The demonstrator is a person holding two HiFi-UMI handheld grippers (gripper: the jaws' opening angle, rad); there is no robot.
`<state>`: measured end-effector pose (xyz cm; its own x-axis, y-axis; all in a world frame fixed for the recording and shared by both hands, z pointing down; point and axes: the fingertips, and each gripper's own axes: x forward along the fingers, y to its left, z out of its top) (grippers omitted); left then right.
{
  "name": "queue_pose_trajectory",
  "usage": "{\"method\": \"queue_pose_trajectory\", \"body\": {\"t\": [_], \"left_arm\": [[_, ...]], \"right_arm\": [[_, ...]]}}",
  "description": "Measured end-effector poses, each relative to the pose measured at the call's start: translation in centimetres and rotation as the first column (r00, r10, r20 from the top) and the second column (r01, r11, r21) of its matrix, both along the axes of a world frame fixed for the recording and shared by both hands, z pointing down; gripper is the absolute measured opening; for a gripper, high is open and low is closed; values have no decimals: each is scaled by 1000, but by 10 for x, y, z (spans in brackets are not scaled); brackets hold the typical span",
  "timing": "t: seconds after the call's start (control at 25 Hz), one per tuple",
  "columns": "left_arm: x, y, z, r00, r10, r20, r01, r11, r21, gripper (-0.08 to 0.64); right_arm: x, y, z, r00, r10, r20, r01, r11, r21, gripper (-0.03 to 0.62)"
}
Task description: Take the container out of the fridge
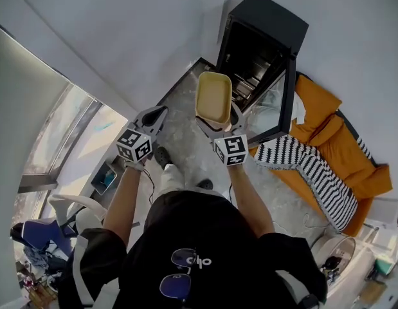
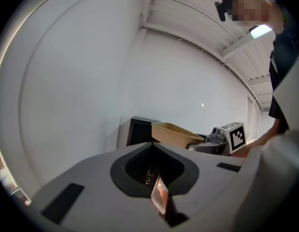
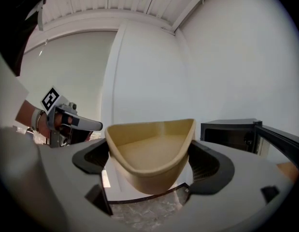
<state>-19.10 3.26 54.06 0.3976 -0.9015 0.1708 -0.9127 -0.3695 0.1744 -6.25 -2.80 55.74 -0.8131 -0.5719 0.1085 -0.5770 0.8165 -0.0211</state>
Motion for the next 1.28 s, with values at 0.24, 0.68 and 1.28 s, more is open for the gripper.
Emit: {"method": "queue_pose_trajectory", "body": {"t": [0.24,0.68,1.28], "left_arm": [[-22,21,-6,998,-63,3,63,998,12,3],[-38,33,-8,996,-90,-10,91,996,22,3],[-53,37,-13,995,-95,-4,95,995,27,3]], "right_arm": [[-21,11,-8,999,-50,1,50,999,14,532],[-39,17,-13,998,-69,-8,69,997,27,532],[-53,19,-18,997,-72,-9,72,997,38,532]]}}
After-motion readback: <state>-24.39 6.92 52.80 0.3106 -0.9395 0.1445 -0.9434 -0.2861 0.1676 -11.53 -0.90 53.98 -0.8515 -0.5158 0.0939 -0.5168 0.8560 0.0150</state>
